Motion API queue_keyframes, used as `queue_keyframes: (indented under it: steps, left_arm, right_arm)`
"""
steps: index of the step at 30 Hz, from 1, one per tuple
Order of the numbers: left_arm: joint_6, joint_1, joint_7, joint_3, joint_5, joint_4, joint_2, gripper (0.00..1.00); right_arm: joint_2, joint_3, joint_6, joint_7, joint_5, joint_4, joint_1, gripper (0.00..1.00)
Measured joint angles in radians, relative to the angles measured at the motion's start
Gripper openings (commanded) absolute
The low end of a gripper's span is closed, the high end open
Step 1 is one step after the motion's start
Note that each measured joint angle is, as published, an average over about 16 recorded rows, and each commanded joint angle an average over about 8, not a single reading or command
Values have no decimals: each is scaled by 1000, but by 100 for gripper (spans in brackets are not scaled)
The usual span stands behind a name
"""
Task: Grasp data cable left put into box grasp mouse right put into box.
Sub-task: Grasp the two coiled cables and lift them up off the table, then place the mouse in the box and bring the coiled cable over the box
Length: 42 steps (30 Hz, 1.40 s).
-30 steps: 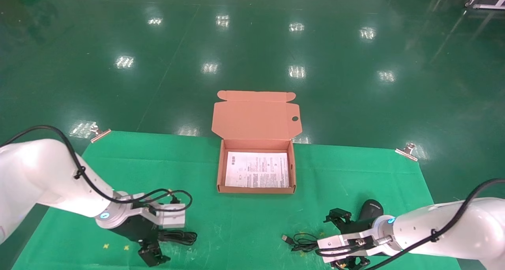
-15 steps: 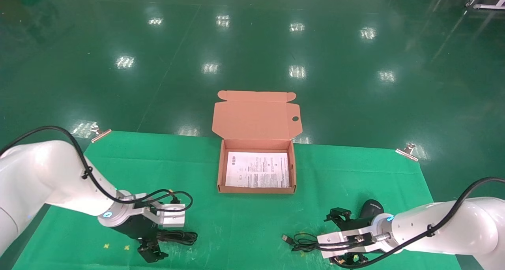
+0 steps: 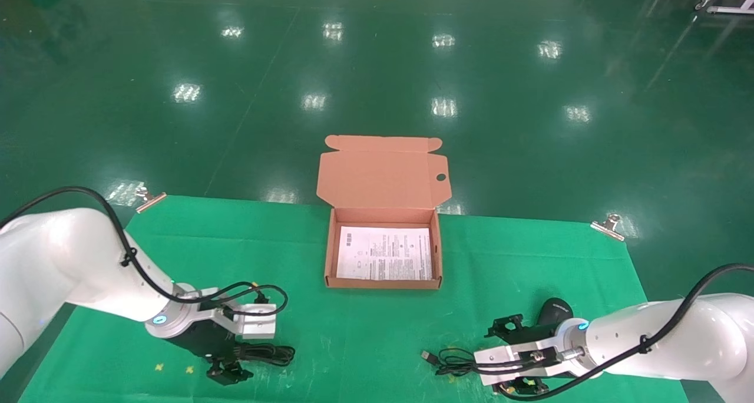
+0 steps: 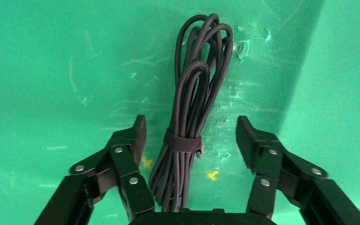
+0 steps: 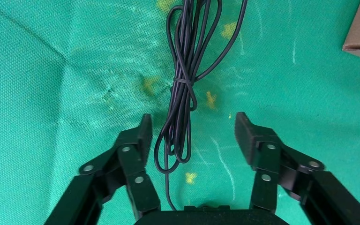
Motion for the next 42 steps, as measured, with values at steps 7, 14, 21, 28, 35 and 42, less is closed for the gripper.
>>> queue_keyframes:
  steps: [7,14,21,28,35,42]
  left_arm:
    - [2,0,-2,0,1,-4,-1,0]
    - [3,0,-2,1,1,-6,-2,0]
    - [14,-9,3,3,4,-18,-13,0]
    - [75,-58,4,0,11,-151,-94,0]
    - [132,-147,-73,-22,50,-453,-233,0]
    - [121,-231,-200,-58,113,-736,-315,0]
  right_arm:
    - [1,0,-1,1,0,3,0,0]
    - [1,0,-2,1,0,4,-1,0]
    - [7,4,-4,9,2,8,2,0]
    - [51,33,-17,77,6,61,30,0]
    - [112,91,-25,213,-19,173,110,0]
    - [110,149,-4,327,-48,248,226,0]
